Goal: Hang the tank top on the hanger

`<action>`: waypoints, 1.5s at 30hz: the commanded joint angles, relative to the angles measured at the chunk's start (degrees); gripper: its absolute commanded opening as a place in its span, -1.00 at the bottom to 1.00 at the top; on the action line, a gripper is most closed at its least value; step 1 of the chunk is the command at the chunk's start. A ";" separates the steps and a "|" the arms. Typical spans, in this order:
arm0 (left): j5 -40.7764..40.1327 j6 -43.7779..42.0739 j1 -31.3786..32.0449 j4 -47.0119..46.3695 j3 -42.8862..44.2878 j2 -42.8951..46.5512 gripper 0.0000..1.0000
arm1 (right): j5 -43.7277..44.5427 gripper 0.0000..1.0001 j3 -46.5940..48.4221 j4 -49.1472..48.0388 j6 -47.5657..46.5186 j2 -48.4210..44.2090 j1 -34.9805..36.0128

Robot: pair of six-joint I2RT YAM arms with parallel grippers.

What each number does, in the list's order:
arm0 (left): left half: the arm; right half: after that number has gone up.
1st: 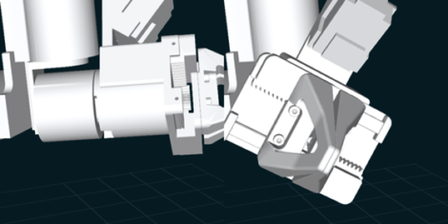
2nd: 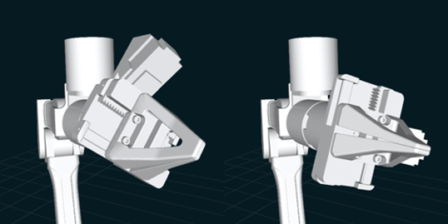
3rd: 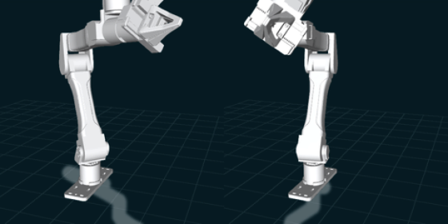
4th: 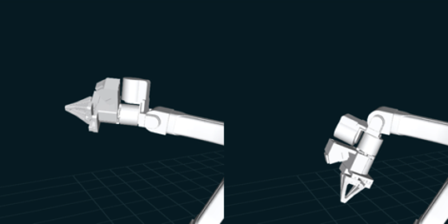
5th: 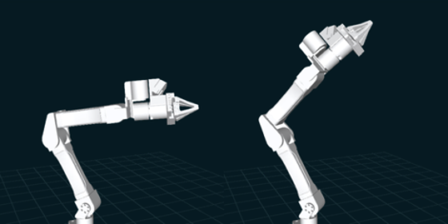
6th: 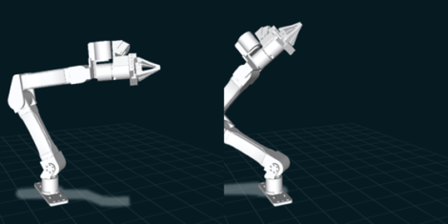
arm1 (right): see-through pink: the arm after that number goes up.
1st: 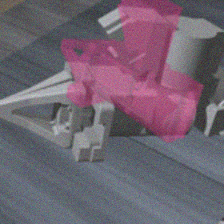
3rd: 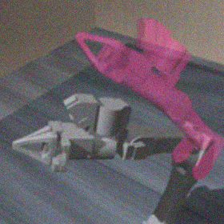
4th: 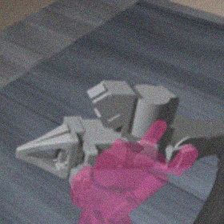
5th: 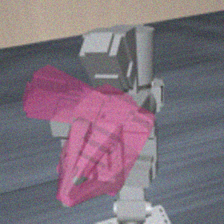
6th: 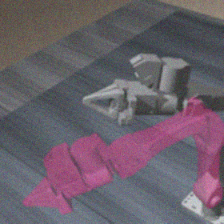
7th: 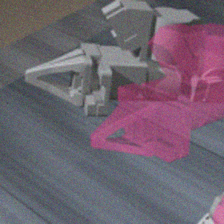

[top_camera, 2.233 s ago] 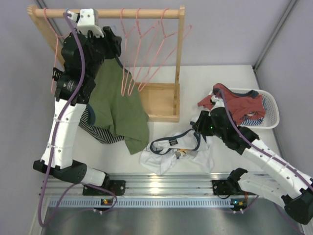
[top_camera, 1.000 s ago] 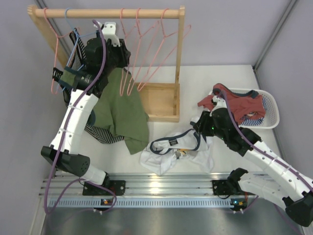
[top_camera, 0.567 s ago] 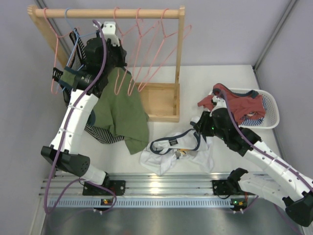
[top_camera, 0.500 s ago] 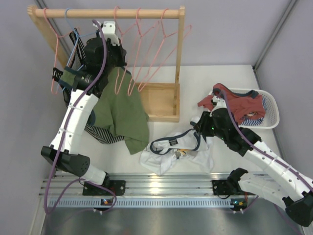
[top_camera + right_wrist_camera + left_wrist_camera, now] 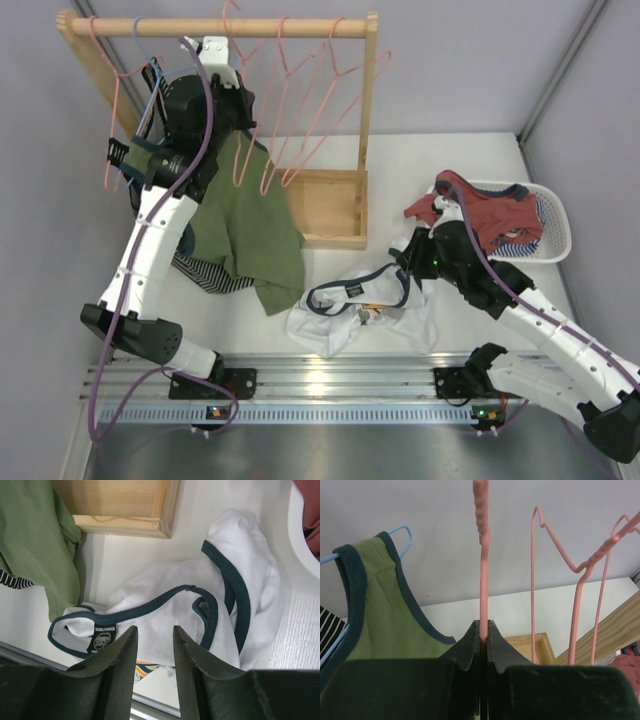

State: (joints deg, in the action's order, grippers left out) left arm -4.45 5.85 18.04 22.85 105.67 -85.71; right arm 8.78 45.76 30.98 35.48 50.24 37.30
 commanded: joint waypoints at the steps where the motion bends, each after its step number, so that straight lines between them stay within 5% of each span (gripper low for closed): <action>1: -1.18 -0.66 0.06 -5.18 -0.02 3.01 -1.00 | -0.78 -0.31 1.18 -0.66 -1.03 -0.67 -0.56; 15: -1.44 -0.05 0.06 -4.40 -8.02 10.91 -1.00 | -1.13 -0.31 0.12 -1.01 -1.47 -1.11 -0.65; 24: -0.83 3.02 0.15 0.44 -21.19 21.80 -1.00 | 0.54 -0.32 0.91 0.04 -3.40 -0.76 -0.56; 30: 3.64 7.24 0.59 3.34 -33.75 31.21 -1.00 | 1.68 -0.32 1.61 0.39 -4.63 -0.49 -0.65; 45: 16.04 8.22 0.68 19.59 -47.65 47.47 -1.00 | 4.49 -0.33 1.53 0.48 -6.04 1.00 -0.65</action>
State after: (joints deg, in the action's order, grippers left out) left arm 6.24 14.09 18.55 39.51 60.16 -40.32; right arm 11.53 45.76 31.46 30.55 50.89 37.30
